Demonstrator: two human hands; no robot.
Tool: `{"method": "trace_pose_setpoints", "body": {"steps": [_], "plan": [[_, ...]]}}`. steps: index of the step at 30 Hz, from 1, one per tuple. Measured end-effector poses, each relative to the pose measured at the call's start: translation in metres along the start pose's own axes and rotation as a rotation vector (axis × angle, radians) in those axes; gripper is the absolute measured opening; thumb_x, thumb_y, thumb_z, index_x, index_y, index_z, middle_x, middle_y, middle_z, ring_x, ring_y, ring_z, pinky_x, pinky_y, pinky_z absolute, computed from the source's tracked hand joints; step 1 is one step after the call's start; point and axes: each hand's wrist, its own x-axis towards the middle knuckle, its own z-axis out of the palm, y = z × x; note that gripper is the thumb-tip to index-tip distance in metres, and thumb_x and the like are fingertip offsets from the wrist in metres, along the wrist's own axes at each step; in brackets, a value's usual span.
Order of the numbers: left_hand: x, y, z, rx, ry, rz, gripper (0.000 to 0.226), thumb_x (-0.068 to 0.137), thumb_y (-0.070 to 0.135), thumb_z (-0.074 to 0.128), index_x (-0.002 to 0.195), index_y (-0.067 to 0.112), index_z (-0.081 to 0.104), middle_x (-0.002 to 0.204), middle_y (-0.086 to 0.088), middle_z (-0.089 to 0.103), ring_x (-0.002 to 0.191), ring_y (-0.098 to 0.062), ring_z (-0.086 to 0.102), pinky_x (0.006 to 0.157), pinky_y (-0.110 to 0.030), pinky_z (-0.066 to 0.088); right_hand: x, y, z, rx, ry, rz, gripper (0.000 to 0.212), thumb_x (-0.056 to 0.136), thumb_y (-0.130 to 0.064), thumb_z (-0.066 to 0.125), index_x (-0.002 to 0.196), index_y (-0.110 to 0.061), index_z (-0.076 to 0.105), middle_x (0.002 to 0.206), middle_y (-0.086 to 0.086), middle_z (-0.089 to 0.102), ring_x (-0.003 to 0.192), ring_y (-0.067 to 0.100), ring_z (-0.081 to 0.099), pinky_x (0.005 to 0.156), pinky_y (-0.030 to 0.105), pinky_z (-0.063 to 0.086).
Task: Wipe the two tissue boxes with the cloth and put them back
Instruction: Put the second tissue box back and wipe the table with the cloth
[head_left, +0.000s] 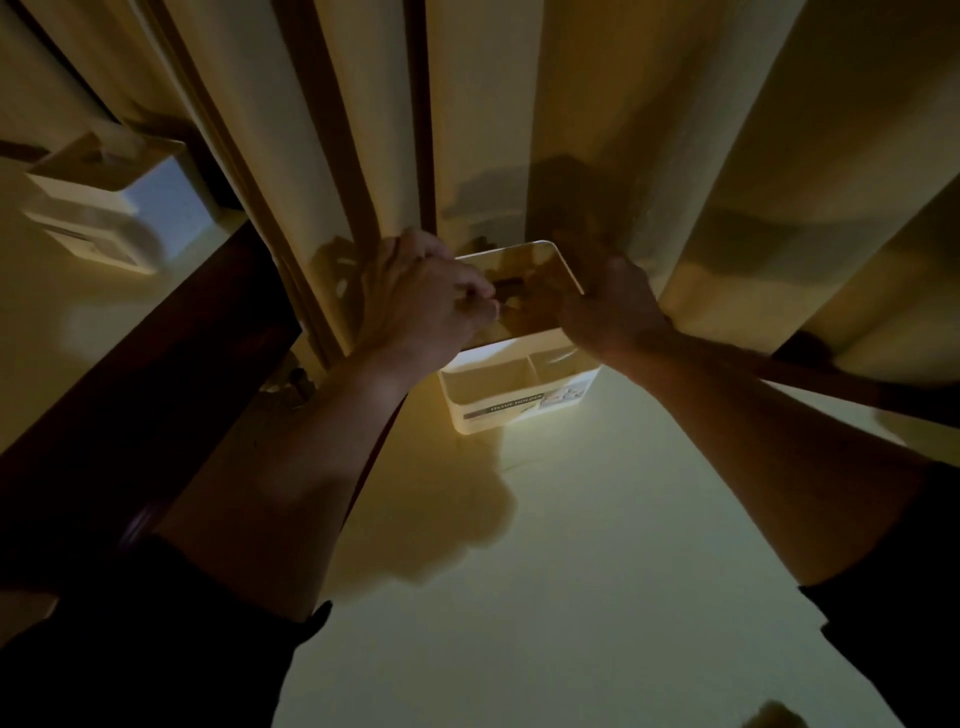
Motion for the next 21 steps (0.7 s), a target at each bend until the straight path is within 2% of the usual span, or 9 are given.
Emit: {"method": "trace_pose_setpoints", "body": {"steps": [2,4,7,10,13,16,18,19,21], "plan": [[0.003,0.002,0.002,0.000,-0.003,-0.012,0.012,0.090,0.040,0.073,0.098,0.035,0.080,0.114,0.011,0.044,0.124,-0.020,0.043,0.100,-0.030,0.027,0.003,0.000,0.001,-0.045,0.016,-0.112,0.036,0.102,-0.035,0.070,0.136,-0.024,0.071,0.133,0.006,0.074,0.131,0.031,0.064,0.108,0.036,0.050],[0.006,0.006,0.001,-0.021,-0.010,-0.033,0.008,0.093,0.037,0.071,0.093,0.036,0.079,0.115,0.011,0.051,0.124,-0.019,0.046,0.096,-0.028,0.025,0.004,-0.002,0.000,-0.160,-0.028,-0.188,0.028,0.101,-0.030,0.070,0.125,-0.017,0.078,0.124,0.012,0.078,0.123,0.035,0.069,0.108,0.041,0.051],[0.014,0.011,0.000,-0.120,0.021,-0.065,0.012,0.098,0.039,0.063,0.089,0.039,0.070,0.106,0.015,0.063,0.116,-0.014,0.057,0.095,-0.026,0.033,0.002,-0.007,0.001,-0.181,-0.004,-0.246,0.038,0.095,-0.037,0.063,0.120,-0.016,0.081,0.119,0.014,0.080,0.116,0.035,0.073,0.107,0.046,0.052],[0.026,0.007,-0.002,-0.188,0.093,-0.098,0.017,0.097,0.043,0.056,0.097,0.035,0.070,0.105,0.013,0.073,0.112,-0.020,0.063,0.096,-0.041,0.051,0.003,-0.006,0.004,-0.096,0.061,-0.249,0.043,0.089,-0.042,0.061,0.118,-0.018,0.082,0.121,0.009,0.079,0.114,0.030,0.073,0.106,0.042,0.054],[0.038,0.000,-0.006,-0.271,0.182,-0.115,0.017,0.093,0.048,0.053,0.096,0.039,0.068,0.103,0.012,0.074,0.107,-0.019,0.066,0.091,-0.045,0.055,0.006,-0.008,0.005,-0.058,0.066,-0.234,0.046,0.089,-0.045,0.066,0.123,-0.018,0.079,0.129,0.007,0.075,0.121,0.027,0.070,0.107,0.040,0.054],[0.045,0.001,-0.006,-0.296,0.226,-0.105,0.015,0.098,0.040,0.059,0.098,0.031,0.070,0.100,0.011,0.074,0.101,-0.013,0.068,0.089,-0.042,0.057,0.008,-0.007,0.009,-0.079,0.063,-0.243,0.031,0.097,-0.033,0.074,0.124,-0.018,0.078,0.129,0.007,0.075,0.120,0.023,0.069,0.104,0.024,0.048],[0.049,0.005,-0.006,-0.336,0.310,-0.109,0.017,0.098,0.038,0.058,0.100,0.028,0.072,0.096,0.014,0.072,0.097,-0.009,0.068,0.088,-0.038,0.057,0.007,-0.006,0.012,-0.116,0.077,-0.270,0.026,0.100,-0.025,0.072,0.123,-0.016,0.078,0.124,0.008,0.077,0.116,0.023,0.070,0.091,0.014,0.037],[0.052,0.008,-0.006,-0.382,0.342,-0.122,0.017,0.098,0.036,0.059,0.101,0.027,0.073,0.093,0.017,0.071,0.094,-0.003,0.068,0.086,-0.033,0.058,0.007,-0.005,0.013,-0.133,0.083,-0.278,0.025,0.101,-0.024,0.070,0.123,-0.014,0.077,0.121,0.009,0.078,0.114,0.025,0.070,0.088,0.014,0.033],[0.057,0.011,-0.007,-0.401,0.353,-0.125,0.015,0.099,0.032,0.062,0.099,0.024,0.074,0.083,0.022,0.067,0.083,0.010,0.065,0.075,-0.013,0.053,0.004,-0.005,0.012,-0.179,0.079,-0.292,0.025,0.105,-0.025,0.066,0.119,-0.009,0.077,0.116,0.014,0.078,0.110,0.029,0.071,0.084,0.019,0.033]]}}
